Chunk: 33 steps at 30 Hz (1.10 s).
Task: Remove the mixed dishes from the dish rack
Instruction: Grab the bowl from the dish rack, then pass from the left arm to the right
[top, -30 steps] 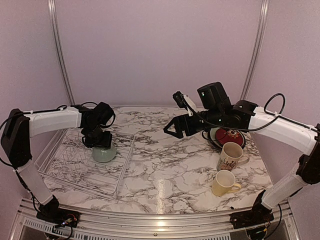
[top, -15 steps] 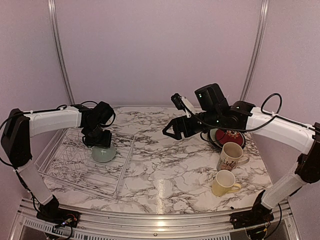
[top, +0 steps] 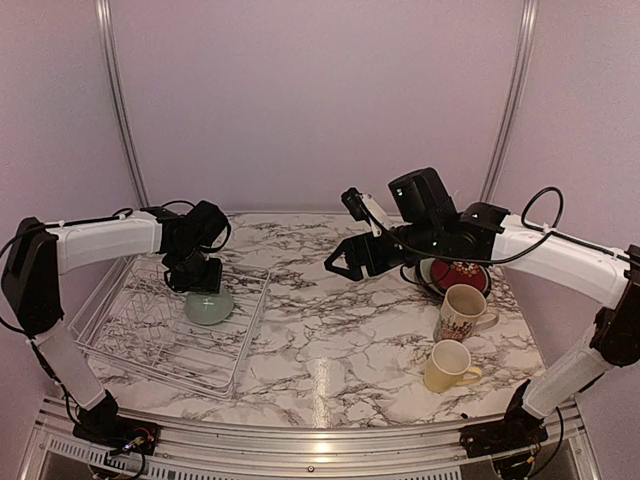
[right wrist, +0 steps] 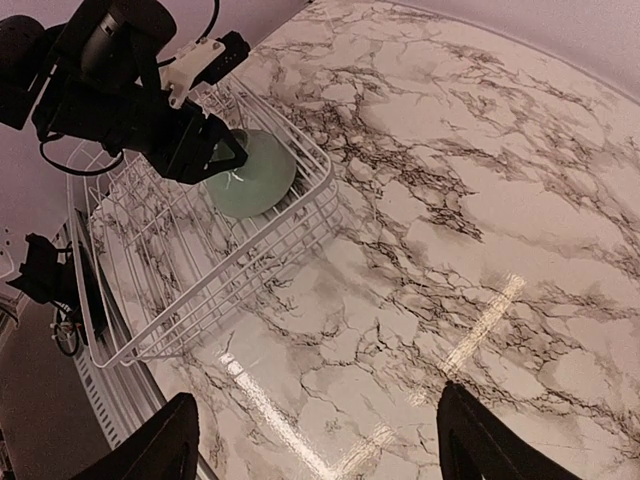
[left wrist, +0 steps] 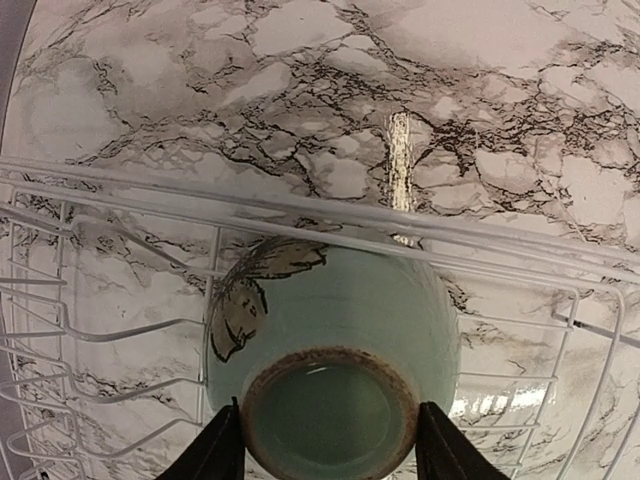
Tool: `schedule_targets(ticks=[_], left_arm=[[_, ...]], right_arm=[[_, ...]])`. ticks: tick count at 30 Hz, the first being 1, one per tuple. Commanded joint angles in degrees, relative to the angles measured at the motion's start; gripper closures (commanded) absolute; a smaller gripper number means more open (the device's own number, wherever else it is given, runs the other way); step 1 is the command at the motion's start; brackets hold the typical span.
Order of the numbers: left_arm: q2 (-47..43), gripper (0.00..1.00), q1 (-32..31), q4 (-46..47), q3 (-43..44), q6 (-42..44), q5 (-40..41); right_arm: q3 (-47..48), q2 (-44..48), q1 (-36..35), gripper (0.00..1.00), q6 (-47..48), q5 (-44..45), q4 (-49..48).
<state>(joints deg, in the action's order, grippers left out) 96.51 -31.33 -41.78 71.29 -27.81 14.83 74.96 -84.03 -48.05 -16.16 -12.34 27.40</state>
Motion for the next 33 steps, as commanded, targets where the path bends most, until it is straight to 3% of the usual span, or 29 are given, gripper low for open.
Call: schedule_targets(ticks=[1,9,14,22,33], left_arm=[[-3.2,0.71,0.2,-0.8,0.3,0.8,0.0],[-10.2,0.77,0.2,-1.6,0.2,-0.2,-2.4],[-15.9,0.77,0.2,-2.0,0.7,-1.2,-4.5],[-23.1,0.76,0.2,-2.2,3.6,-2.3,-8.1],[-27.9,0.74,0.2,2.0,8.7,-3.8,-12.2]], right_arm=[[-0.6,-0.4,-0.5,0.21,0.0,0.4,-1.3],[-0.6,-1.2,-0.4,0.21,-2.8,-0.8,-5.1],[-0.8,-2.4,-0.2,0.21,-8.5,-4.7,-12.4],[-1.6,-9.0,-0.2,0.22,-23.8,-13.5,-36.5],[8.5,-27.6,-2.4,0.27,-46.0,-22.7,-62.3]])
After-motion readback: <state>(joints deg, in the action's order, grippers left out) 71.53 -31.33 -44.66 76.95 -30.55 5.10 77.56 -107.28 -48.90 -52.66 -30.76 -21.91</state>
